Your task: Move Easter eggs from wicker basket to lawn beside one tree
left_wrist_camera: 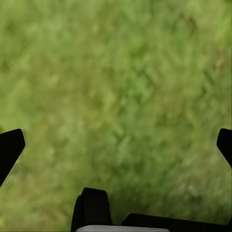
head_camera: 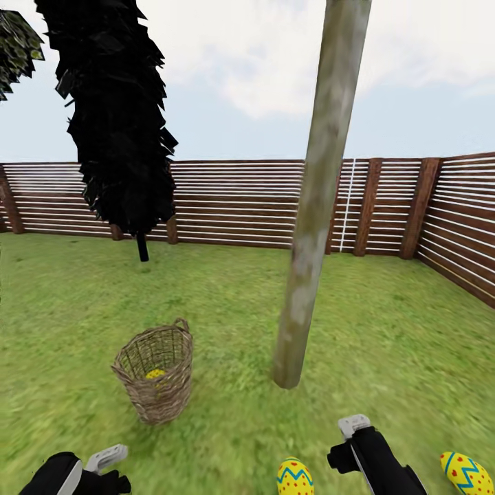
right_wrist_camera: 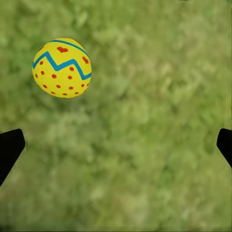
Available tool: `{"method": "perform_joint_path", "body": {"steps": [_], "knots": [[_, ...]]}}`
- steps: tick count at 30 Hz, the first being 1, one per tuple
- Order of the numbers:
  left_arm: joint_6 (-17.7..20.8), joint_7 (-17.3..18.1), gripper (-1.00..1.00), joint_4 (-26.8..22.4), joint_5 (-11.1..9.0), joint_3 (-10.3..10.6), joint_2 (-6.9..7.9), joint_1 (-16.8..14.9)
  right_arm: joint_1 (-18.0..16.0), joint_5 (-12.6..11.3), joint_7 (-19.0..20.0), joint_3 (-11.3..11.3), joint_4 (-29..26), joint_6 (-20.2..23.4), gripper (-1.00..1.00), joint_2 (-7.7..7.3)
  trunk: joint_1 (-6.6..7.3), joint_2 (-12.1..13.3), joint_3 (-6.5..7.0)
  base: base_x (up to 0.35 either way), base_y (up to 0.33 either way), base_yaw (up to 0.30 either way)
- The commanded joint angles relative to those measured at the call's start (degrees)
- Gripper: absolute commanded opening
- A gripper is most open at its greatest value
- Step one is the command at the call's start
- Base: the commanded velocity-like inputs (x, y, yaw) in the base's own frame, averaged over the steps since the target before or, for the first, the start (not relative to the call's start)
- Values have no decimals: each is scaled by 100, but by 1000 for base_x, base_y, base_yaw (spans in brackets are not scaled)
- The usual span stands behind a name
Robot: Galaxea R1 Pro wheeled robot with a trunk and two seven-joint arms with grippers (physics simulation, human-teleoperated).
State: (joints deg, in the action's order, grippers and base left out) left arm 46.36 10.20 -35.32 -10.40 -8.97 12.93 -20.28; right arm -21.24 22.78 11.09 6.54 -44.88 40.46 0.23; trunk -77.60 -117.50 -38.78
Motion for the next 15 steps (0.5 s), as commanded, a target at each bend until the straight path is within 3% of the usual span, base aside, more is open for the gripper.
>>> {"method": "perform_joint_path", "body": {"steps": [1,15], "knots": [[27,11,100,-2,-8,-14,-1,-2,-3,60,51,14,-10,23,100,3,23,38,12,0,336,-1],[23,5,100,-2,-6,-9,-1,-2,-3,60,51,30,-12,23,100,3,331,600,263,0,336,0]]}}
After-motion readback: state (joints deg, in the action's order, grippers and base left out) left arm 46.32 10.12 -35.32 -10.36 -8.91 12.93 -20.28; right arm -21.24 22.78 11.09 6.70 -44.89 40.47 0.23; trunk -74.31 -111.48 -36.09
